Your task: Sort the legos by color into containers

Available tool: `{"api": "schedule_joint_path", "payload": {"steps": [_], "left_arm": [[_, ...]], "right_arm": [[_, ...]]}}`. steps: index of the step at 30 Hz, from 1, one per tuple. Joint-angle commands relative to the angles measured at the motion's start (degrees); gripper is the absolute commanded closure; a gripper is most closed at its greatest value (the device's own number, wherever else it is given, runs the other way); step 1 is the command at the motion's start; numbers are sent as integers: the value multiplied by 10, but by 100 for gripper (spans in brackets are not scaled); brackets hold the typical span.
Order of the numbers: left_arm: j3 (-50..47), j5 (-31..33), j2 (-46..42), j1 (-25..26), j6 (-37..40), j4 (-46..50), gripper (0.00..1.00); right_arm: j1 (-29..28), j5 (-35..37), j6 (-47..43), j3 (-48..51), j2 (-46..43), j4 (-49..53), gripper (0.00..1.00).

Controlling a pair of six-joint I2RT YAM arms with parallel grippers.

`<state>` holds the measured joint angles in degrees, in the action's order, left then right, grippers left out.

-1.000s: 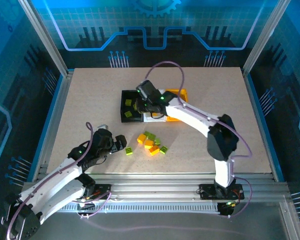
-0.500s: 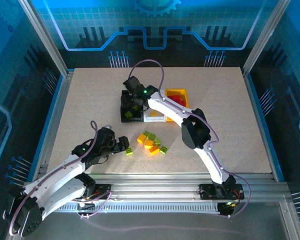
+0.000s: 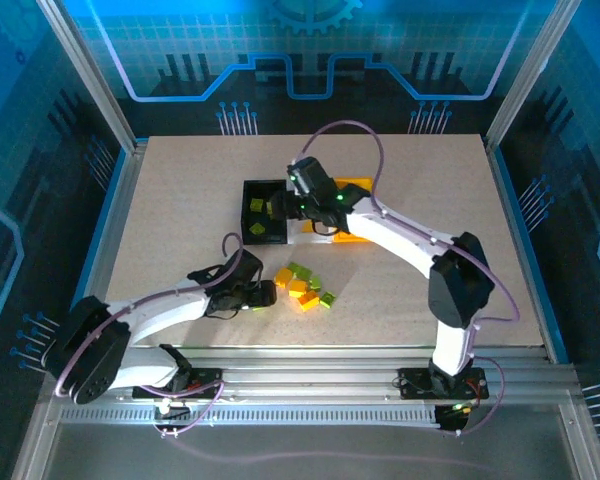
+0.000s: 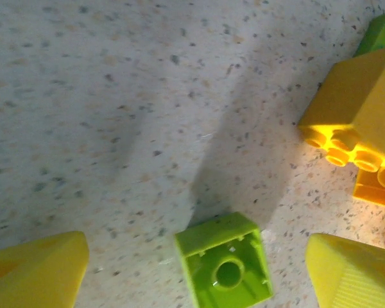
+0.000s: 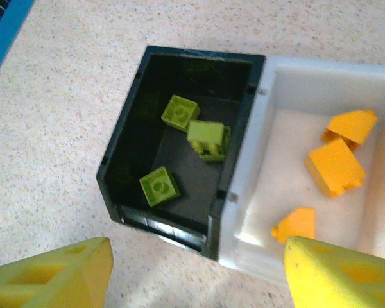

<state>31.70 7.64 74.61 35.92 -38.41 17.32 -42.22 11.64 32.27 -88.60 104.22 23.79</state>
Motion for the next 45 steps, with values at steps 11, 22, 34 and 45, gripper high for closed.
{"api": "schedule_joint_path", "payload": {"steps": [11,22,34,45], "left_arm": [[13,1,41,40,-2,29,63],[132,44,-46,-35,28,61,68],[413,109,254,-140,79,4,70],[485,69,279,-142,69,22,13]], "right_arm": [[13,17,35,177,-146,-51,28],[20,10,62,286,-213,-37,28],[10,-37,55,371,-240,-36,28],[-56,-116,-62,328,-184,-57,27]]}}
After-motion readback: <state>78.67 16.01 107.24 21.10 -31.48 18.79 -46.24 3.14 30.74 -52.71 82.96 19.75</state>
